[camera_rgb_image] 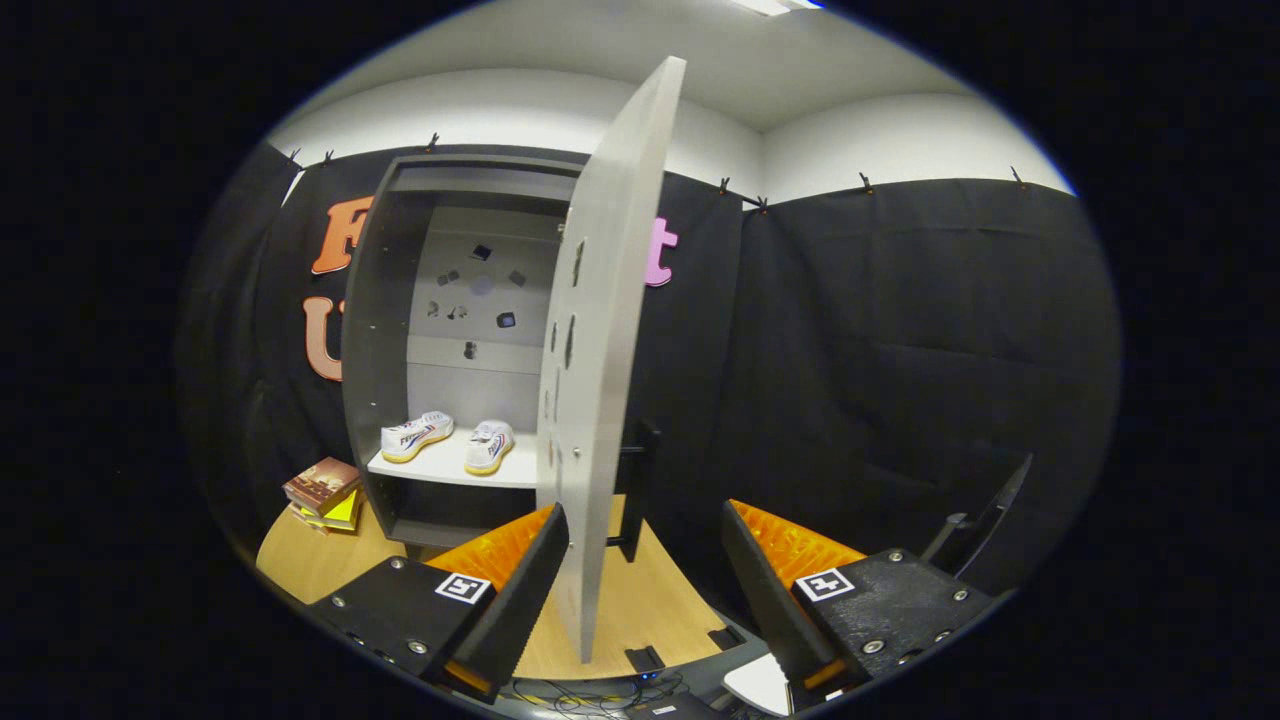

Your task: Open the shoe cabinet door, grab the shoes and put them into the shoe cabinet, then close the shoe cabinet door.

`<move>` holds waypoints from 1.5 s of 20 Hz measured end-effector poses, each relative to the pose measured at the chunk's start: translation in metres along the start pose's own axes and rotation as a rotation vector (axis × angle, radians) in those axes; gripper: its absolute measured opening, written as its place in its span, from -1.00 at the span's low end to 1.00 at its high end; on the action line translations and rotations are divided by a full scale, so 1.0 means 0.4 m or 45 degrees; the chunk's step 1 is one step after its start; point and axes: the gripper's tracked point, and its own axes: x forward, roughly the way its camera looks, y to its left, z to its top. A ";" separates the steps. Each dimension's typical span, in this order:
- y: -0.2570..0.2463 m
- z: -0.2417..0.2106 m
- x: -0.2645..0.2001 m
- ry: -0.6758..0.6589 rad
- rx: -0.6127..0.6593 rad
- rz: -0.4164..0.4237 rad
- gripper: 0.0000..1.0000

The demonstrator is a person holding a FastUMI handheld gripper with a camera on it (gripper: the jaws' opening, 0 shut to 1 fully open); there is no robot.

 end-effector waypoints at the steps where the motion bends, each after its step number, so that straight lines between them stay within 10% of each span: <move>1: -0.017 -0.004 0.013 0.002 0.009 -0.010 0.90; 30: 0.229 0.005 0.026 -0.066 0.086 0.434 0.63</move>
